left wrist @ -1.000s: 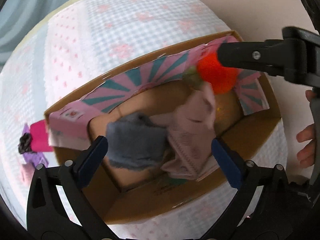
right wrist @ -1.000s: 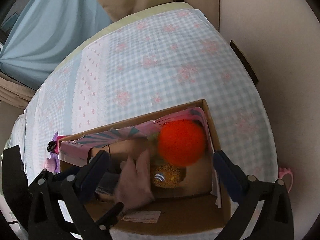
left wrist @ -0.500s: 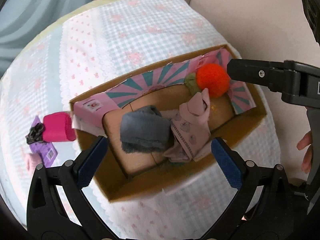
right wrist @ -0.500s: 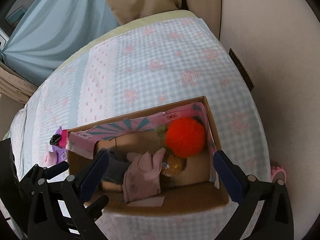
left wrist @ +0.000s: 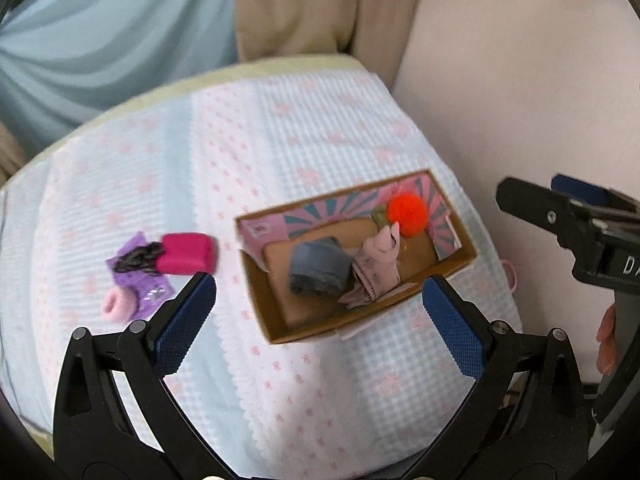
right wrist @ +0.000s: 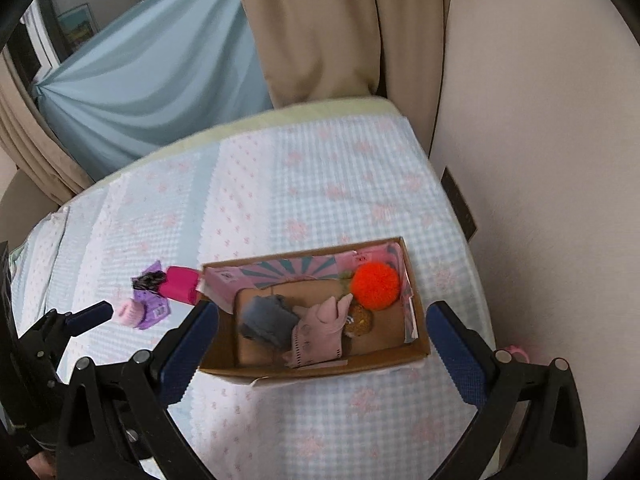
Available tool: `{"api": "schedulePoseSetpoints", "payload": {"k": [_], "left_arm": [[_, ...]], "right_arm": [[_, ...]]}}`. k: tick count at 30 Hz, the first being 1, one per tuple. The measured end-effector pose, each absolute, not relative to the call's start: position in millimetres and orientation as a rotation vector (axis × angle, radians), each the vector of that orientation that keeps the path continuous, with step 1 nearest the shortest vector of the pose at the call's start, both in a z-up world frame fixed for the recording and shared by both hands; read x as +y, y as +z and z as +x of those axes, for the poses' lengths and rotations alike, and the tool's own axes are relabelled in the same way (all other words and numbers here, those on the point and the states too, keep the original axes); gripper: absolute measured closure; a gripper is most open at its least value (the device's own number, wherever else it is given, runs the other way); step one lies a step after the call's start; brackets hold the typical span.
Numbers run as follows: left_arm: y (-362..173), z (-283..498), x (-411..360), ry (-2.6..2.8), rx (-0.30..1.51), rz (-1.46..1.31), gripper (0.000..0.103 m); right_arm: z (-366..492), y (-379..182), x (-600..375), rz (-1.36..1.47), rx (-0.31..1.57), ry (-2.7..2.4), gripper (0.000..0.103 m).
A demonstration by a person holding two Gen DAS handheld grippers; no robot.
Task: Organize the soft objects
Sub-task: 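Open both tools and lift them away from the box, then grasp the pink fuzzy scrunchie with the left tool while the right grasps the black scrunchie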
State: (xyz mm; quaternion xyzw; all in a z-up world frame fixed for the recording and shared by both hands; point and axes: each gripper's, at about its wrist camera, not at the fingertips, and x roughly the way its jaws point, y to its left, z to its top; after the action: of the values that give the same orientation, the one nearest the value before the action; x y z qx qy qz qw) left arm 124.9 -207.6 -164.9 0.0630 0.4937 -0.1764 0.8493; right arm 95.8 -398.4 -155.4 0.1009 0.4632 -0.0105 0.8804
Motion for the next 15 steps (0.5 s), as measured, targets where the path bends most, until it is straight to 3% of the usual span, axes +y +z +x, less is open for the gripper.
{"api": "schedulePoseSetpoints", "payload": {"k": [9,15], "left_arm": [[-84,75,-147,-0.295,0.857,0.055,0.000],[-67,47,-119,-0.206,0.790,0.023,0.000]], "right_arm": [[36,-84,-361,0.116,0.864,-0.040,0.000],[12,-69,-352,0.117,0.822,-0.045,0.000]]}}
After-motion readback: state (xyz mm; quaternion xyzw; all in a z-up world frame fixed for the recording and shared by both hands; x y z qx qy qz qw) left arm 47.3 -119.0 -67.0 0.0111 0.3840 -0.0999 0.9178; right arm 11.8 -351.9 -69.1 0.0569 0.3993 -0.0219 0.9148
